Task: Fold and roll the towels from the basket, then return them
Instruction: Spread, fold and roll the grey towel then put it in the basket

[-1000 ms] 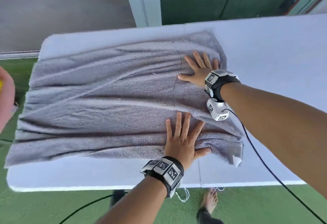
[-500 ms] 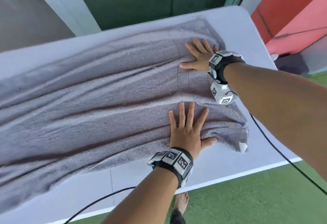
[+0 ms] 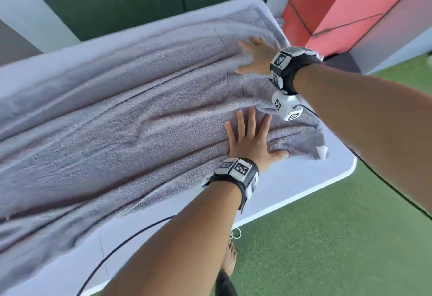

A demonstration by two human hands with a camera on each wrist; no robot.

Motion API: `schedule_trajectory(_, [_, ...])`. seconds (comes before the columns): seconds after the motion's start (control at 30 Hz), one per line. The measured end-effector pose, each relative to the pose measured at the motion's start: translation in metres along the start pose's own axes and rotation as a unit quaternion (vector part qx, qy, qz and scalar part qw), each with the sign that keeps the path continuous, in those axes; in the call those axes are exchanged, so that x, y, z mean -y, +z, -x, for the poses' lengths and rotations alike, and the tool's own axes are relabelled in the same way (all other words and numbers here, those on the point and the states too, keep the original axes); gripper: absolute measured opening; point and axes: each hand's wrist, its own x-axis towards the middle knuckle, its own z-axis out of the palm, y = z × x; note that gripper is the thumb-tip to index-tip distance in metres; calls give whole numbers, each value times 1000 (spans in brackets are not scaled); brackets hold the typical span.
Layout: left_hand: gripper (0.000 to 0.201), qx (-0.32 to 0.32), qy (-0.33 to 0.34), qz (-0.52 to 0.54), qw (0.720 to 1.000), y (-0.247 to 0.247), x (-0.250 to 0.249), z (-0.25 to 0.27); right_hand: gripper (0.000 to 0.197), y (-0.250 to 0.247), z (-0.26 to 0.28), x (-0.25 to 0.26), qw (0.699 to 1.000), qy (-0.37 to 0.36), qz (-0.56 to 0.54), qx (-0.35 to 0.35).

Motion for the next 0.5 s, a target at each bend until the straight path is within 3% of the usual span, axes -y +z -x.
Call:
schedule_trajectory(0.1, [81,-71,22,89,993,-13,15,29,54,0,56,2,989,-31,-115,-89])
schedule_trajectory(0.2, [39,-205,-22,87,975,-18,41,84,25,19,126,-5,984,-51,-143,-88])
schedule_trajectory(0.3, [21,-205,-86,38,974,-12,75,136,25,59,177,-19,988,-55,-138,-43])
schedule_trajectory(0.37, [22,-188,-102,23,976,-7,96,162,29,85,197,-26,991,-55,-118,-8])
schedule_trajectory(0.5, [34,-160,-121,-15,980,-2,118,188,36,108,213,-27,994,-46,-85,-44])
